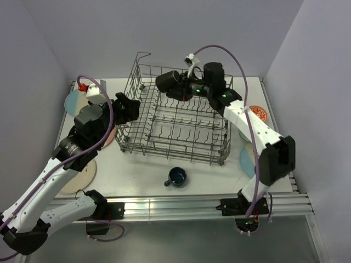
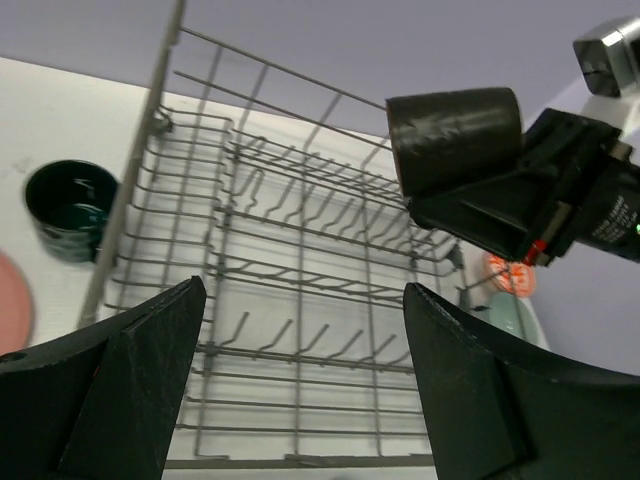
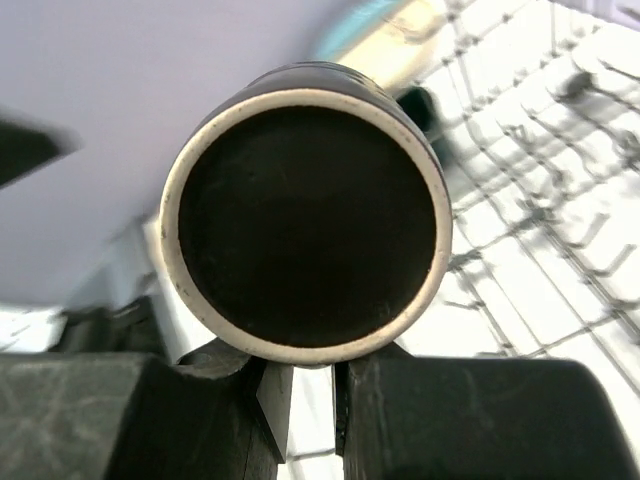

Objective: Load the mixed dishes into the dish rack
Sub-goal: Place the cup upside down on the dish rack

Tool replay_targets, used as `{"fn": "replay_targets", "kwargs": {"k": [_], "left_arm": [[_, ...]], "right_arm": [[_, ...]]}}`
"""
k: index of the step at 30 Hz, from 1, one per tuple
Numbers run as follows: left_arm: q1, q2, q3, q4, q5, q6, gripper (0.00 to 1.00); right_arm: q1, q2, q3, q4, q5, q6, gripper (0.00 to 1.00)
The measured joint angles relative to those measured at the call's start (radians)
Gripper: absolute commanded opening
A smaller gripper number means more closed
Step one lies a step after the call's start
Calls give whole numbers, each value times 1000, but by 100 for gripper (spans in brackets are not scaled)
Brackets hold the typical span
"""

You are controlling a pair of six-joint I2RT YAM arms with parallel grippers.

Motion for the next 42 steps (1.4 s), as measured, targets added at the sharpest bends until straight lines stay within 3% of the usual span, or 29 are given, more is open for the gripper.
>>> {"fn": "replay_targets", "kwargs": {"k": [7,17,26,42], "left_arm": [[2,-25,-35,-2,-131,85,91],[57,-9,-106,16,-240,145,92],[114,10,-135,32,-235,143,92],[154,21,-151,36,-201,128,92]], "right_arm": [[97,322,393,-264,283,-77,0],[187,684,802,-397,562,-46,0],[248,827,912,-365,729,24,0],[249,947,945,-289,807,93,0]]}}
